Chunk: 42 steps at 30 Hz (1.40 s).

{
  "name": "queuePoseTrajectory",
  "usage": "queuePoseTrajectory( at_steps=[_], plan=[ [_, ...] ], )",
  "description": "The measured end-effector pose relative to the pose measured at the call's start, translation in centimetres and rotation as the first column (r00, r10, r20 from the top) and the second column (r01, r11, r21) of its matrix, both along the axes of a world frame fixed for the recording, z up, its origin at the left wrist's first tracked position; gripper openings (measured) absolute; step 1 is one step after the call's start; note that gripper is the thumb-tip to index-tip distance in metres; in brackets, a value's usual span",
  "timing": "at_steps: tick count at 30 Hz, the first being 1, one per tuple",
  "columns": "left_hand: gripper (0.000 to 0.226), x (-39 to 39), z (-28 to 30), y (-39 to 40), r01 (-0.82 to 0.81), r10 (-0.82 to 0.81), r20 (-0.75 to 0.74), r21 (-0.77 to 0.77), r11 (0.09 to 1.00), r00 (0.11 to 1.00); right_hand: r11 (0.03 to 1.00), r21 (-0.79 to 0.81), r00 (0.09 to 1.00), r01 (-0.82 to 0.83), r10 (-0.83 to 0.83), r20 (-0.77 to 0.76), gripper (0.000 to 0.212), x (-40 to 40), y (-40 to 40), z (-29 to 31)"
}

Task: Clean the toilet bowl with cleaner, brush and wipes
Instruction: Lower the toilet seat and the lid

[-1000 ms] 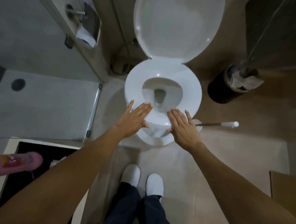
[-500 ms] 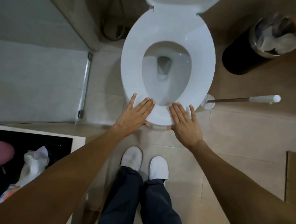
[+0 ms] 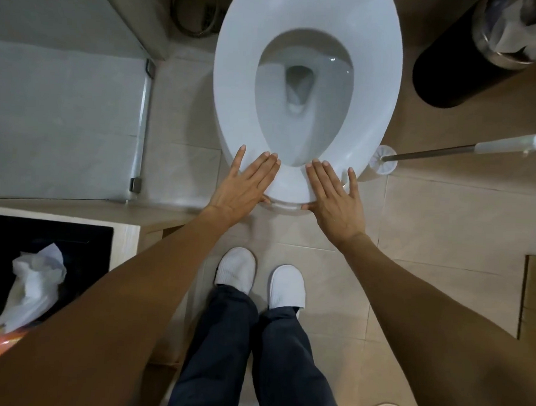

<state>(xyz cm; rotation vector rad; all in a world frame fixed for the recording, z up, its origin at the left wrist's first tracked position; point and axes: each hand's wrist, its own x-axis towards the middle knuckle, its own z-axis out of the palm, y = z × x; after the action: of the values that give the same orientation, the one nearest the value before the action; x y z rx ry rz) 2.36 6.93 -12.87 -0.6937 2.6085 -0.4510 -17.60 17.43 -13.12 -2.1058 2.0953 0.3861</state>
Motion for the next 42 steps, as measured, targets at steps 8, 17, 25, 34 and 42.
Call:
queuePoseTrajectory(
  at_steps=[8, 17, 25, 34, 42],
  plan=[
    [0.073, -1.0, 1.7, -0.8, -0.172, 0.154, 0.083, 0.307, 0.936, 0.985, 0.983, 0.174, 0.988, 0.05, -0.074, 0.135, 0.077, -1.1, -1.6, 1.3],
    [0.061, -1.3, 4.8, -1.4, -0.27, 0.274, 0.06, 0.462, 0.845, 0.96, 0.951, 0.263, 0.957, 0.162, -0.216, 0.192, 0.062, -0.8, -2.1, 4.1],
    [0.062, -3.0, 12.8, -4.6, -0.388, 0.388, 0.107, 0.497, 0.777, 0.915, 0.932, 0.235, 0.93, 0.277, -0.322, 0.179, 0.064, -2.6, -4.6, 12.3],
    [0.057, -5.8, 27.2, -9.4, -0.456, 0.525, 0.007, 0.504, 0.733, 0.851, 0.931, 0.097, 0.905, 0.351, -0.364, 0.22, 0.065, -6.6, -10.3, 27.6],
    [0.055, -8.6, 40.3, -13.0, -0.453, 0.577, -0.158, 0.47, 0.758, 0.801, 0.922, -0.035, 0.893, 0.385, -0.363, 0.264, 0.063, -9.7, -14.3, 40.2]
  ],
)
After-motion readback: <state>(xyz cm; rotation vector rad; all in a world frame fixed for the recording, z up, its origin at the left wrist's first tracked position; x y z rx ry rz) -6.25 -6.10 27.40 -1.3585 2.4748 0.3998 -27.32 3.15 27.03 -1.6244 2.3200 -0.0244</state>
